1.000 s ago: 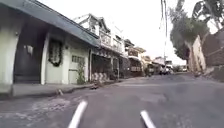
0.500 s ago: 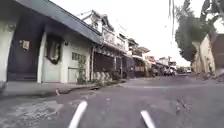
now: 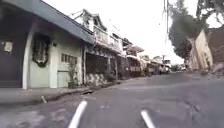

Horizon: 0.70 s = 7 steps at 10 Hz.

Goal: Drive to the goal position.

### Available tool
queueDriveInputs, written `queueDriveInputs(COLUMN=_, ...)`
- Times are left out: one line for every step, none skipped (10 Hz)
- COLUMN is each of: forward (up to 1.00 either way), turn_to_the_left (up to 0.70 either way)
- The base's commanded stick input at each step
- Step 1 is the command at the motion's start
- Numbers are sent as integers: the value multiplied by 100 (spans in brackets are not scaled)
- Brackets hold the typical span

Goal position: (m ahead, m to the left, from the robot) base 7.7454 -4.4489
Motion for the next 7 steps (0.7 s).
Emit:
queueDriveInputs(forward=100, turn_to_the_left=-35)
queueDriveInputs(forward=100, turn_to_the_left=-38)
queueDriveInputs(forward=100, turn_to_the_left=-40)
queueDriveInputs(forward=100, turn_to_the_left=-30)
queueDriveInputs(forward=100, turn_to_the_left=0)
queueDriveInputs(forward=100, turn_to_the_left=0)
queueDriveInputs(forward=100, turn_to_the_left=0)
